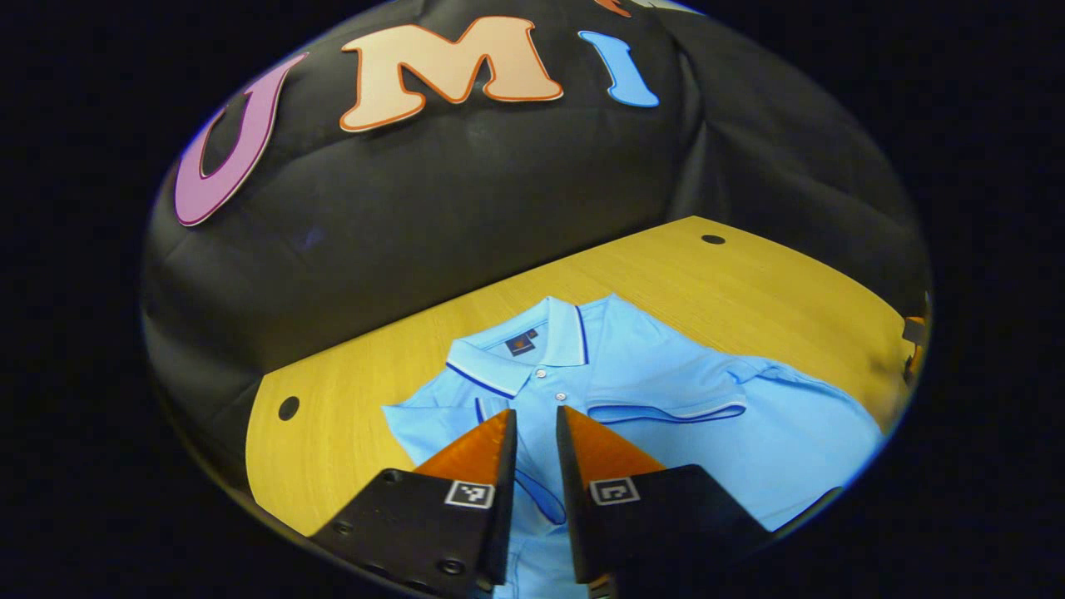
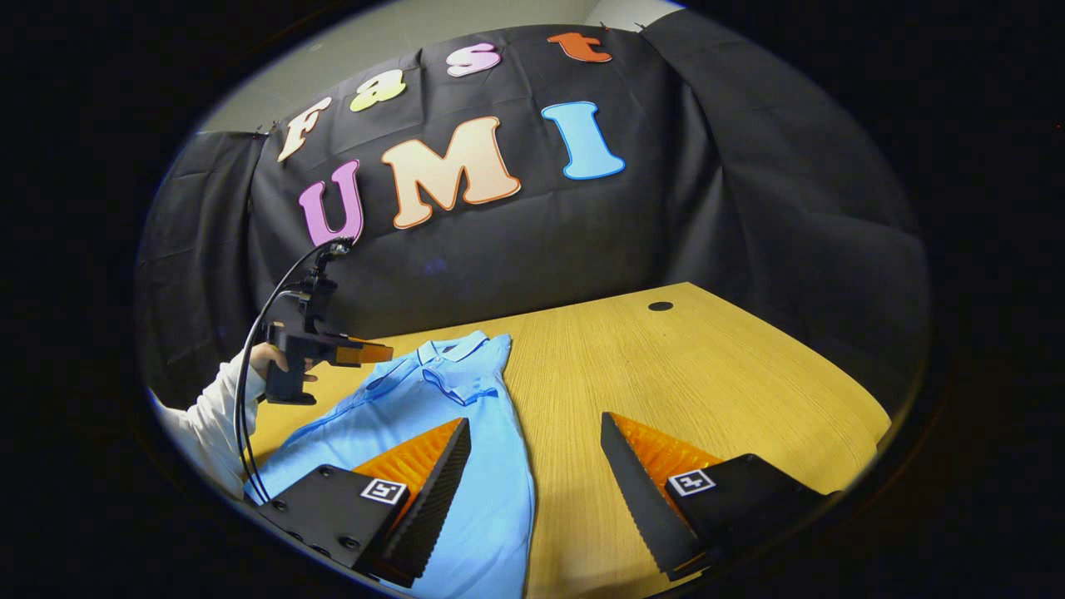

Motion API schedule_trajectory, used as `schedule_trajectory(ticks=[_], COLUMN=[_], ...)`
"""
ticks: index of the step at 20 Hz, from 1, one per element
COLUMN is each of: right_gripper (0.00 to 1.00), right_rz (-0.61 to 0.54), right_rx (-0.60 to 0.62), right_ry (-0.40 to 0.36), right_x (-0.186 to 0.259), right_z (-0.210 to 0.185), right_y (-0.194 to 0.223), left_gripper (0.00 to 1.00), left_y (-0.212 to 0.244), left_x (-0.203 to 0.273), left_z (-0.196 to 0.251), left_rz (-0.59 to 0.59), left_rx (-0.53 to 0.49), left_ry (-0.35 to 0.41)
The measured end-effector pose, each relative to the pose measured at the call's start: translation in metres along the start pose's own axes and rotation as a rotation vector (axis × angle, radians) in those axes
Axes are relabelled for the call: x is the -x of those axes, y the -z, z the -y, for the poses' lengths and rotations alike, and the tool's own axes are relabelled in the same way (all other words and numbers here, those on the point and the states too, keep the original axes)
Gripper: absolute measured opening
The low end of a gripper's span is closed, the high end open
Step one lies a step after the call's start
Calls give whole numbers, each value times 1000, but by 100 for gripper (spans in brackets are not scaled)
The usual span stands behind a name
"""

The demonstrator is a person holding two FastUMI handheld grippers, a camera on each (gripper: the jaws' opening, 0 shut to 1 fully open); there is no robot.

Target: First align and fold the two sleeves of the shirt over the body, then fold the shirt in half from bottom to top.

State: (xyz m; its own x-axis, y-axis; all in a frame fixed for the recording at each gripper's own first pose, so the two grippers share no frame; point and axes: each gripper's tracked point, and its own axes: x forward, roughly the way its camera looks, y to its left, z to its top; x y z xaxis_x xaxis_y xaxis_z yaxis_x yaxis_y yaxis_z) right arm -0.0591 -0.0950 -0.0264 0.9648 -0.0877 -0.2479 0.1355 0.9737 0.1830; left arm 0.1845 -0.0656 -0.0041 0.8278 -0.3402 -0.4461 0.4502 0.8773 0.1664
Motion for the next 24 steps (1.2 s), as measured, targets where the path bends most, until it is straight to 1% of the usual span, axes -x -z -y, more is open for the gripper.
schedule_trajectory(ticks=[1, 3, 4, 8, 9, 10, 14, 18, 22, 24], right_gripper=[98, 98, 98, 98, 98, 98, 98, 98, 98, 98], right_rz=[-5, -12, -15, -23, -26, -30, -49, -107, -188, -210], right_rx=[5, 12, 14, 24, 26, 31, 71, 123, 219, 237], right_ry=[-3, -15, -22, -57, -68, -80, -128, -186, -233, -262], right_x=[1, 2, 3, 7, 10, 13, 28, 49, 77, 88], right_z=[-1, -6, -8, -20, -24, -27, -38, -53, -61, -64], right_y=[3, 5, 6, 14, 16, 17, 31, 55, 89, 103], left_gripper=[41, 93, 98, 96, 90, 96, 96, 96, 96, 96], left_y=[-1, -2, 0, 7, 11, 18, 49, 89, 138, 160], left_x=[4, 17, 26, 71, 84, 98, 156, 212, 251, 266], left_z=[2, -2, -6, -22, -25, -27, -20, 1, 30, 44], left_rz=[5, 20, 27, 67, 75, 79, 94, 93, 58, 44], left_rx=[13, 39, 52, 95, 104, 116, 168, 177, 196, 218], left_ry=[1, -15, -29, -85, -101, -115, -149, -192, -207, -205])
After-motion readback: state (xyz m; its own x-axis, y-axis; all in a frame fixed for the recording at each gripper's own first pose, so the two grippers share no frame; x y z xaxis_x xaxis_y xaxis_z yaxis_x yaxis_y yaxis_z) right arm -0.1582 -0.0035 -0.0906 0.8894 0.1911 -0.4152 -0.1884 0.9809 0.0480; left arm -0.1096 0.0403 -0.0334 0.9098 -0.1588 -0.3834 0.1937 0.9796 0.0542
